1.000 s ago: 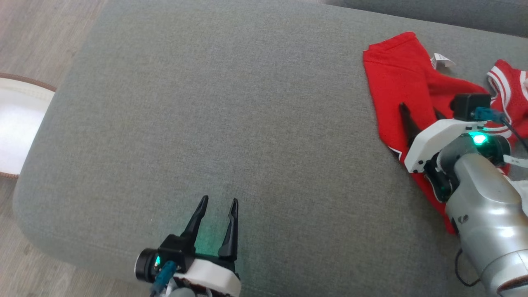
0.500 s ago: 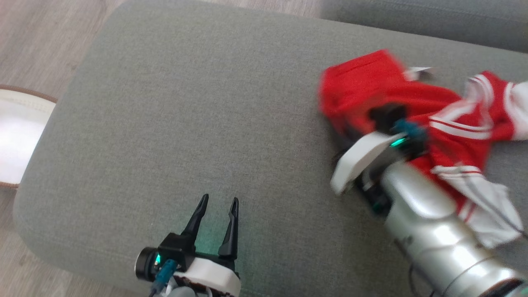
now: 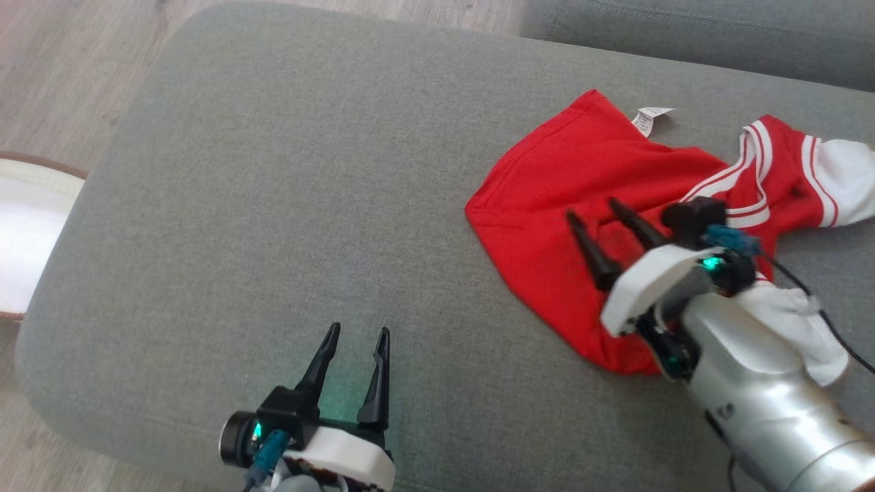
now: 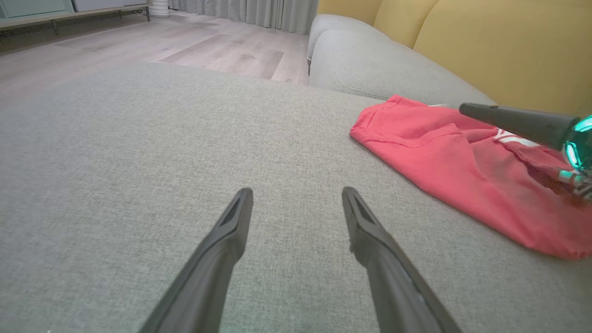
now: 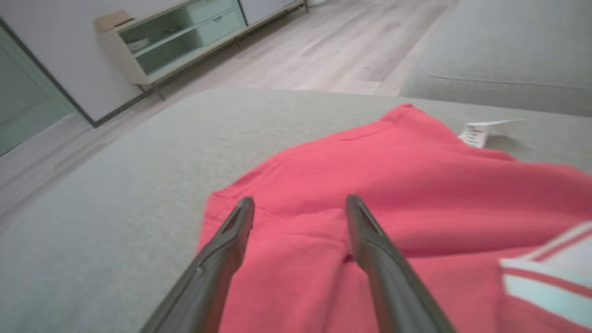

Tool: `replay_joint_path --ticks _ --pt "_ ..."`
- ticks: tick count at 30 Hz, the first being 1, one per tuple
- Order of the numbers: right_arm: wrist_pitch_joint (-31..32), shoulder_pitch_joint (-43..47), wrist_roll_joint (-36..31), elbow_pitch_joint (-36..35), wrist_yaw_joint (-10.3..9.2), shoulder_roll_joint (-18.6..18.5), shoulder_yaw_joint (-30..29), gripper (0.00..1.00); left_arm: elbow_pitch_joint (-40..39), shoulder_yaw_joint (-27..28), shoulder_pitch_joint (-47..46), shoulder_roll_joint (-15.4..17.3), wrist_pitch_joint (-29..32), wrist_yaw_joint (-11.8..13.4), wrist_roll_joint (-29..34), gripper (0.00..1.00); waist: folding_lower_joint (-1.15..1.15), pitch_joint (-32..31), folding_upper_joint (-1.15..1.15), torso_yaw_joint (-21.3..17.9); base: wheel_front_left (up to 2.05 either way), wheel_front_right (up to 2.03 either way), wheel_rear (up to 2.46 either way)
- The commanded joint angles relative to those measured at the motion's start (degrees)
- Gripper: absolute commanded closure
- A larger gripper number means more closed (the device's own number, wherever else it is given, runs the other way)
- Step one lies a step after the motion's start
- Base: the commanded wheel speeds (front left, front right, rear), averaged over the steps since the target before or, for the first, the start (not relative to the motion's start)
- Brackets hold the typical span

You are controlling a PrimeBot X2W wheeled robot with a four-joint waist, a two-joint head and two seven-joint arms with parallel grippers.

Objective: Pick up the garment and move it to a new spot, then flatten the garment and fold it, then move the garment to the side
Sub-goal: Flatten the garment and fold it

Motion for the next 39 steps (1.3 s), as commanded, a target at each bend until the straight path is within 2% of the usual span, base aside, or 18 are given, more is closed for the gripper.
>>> replay_joint_path --ticks 1,5,13,14,15,16,17,18,19,20,27,32,33,34,35,36,39 --pt "-0.95 -0.94 0.58 0.22 0.19 0.48 -0.44 0.0 -1.85 1.2 -0.65 0.09 -0.47 -0.27 -0.02 0.0 0.0 0.34 0.0 0.33 0.0 0.0 0.0" --pt "-1.51 -0.81 1.34 3.88 0.19 1.25 -1.96 0.0 -2.17 1.04 -0.82 0.09 -0.47 -0.1 -0.03 0.0 0.0 1.15 0.0 0.94 0.0 0.0 0.0" --pt "-1.56 -1.11 3.5 4.37 0.19 2.53 -0.5 0.0 -2.46 0.71 -1.09 0.09 -0.47 0.28 -0.2 0.0 0.0 1.92 0.0 1.82 0.0 0.0 0.0" --pt "-1.54 -1.2 3.81 4.54 0.19 2.59 -0.41 0.04 -2.45 0.69 -1.1 0.09 -0.47 0.3 -0.2 0.0 0.0 1.88 0.0 1.91 0.0 0.0 0.0" --pt "-1.51 -1.35 3.95 4.81 0.19 2.58 -0.26 0.27 -2.45 0.68 -1.12 0.09 -0.47 0.32 -0.23 0.0 0.0 1.86 0.0 1.99 0.0 0.0 0.0" --pt "-1.53 -1.53 4.01 5.07 0.19 2.6 -0.07 0.36 -2.44 0.67 -1.14 0.09 -0.47 0.33 -0.23 0.0 0.0 1.83 0.0 2.08 0.0 0.0 0.0" --pt "-1.53 -1.53 4.01 5.07 0.19 2.6 -0.07 0.36 -2.44 0.67 -1.14 0.09 -0.47 0.33 -0.23 0.0 0.0 1.83 0.0 2.08 0.0 0.0 0.0" --pt "-1.57 -1.73 4.05 5.35 0.19 2.61 0.06 0.52 -2.45 0.68 -1.17 0.09 -0.47 0.35 -0.24 0.0 0.0 1.81 0.0 2.16 0.0 0.0 0.0" --pt "-2.01 -2.24 3.83 5.57 0.19 2.67 0.35 0.94 -2.47 0.66 -1.21 0.09 -0.47 0.38 -0.24 0.0 0.0 1.73 0.0 2.31 0.0 0.0 0.0" --pt "-2.28 -2.45 3.94 5.53 0.19 2.79 0.28 1.0 -2.49 0.68 -1.2 0.09 -0.47 0.39 -0.24 0.0 0.0 1.65 0.0 2.35 0.0 0.0 0.0" --pt "-3.68 -2.76 3.01 3.6 0.19 3.58 1.43 1.0 -1.92 1.12 -0.47 0.09 -0.47 0.17 -0.01 0.0 0.0 -0.02 0.0 2.43 0.0 0.0 0.0" --pt "-3.97 -2.07 3.1 -0.86 0.19 6.37 3.58 1.0 -1.6 1.72 -0.03 0.09 -0.47 -0.3 0.58 0.0 0.0 -1.9 0.0 2.62 0.0 0.0 0.0" --pt "-3.98 -1.76 3.26 -1.84 0.19 7.15 4.43 0.94 -1.47 1.94 0.05 0.09 -0.47 -0.41 0.67 0.0 0.0 -2.28 0.0 2.68 0.0 0.0 0.0" --pt "-3.84 -1.27 3.71 -3.0 0.19 7.95 5.68 0.65 -1.29 2.11 0.13 0.09 -0.47 -0.55 0.8 0.0 0.0 -2.75 0.0 2.76 0.0 0.0 0.0" --pt "-3.14 -0.65 4.7 -4.64 0.19 8.68 7.31 0.25 -1.08 2.31 0.21 0.09 -0.47 -0.69 0.93 0.0 0.0 -3.06 0.0 2.79 0.0 0.0 0.0" --pt "-2.23 -0.01 6.06 -6.59 0.19 9.22 9.11 0.0 -0.87 2.53 0.27 0.09 -0.47 -0.83 1.06 0.0 0.0 -3.44 0.0 2.76 0.0 0.0 0.0" --pt "-0.8 0.91 9.41 -12.13 0.19 9.85 14.22 0.0 -0.38 3.35 0.57 0.09 -0.47 -1.1 1.59 0.0 0.0 -4.45 0.0 2.16 0.0 0.0 0.0"
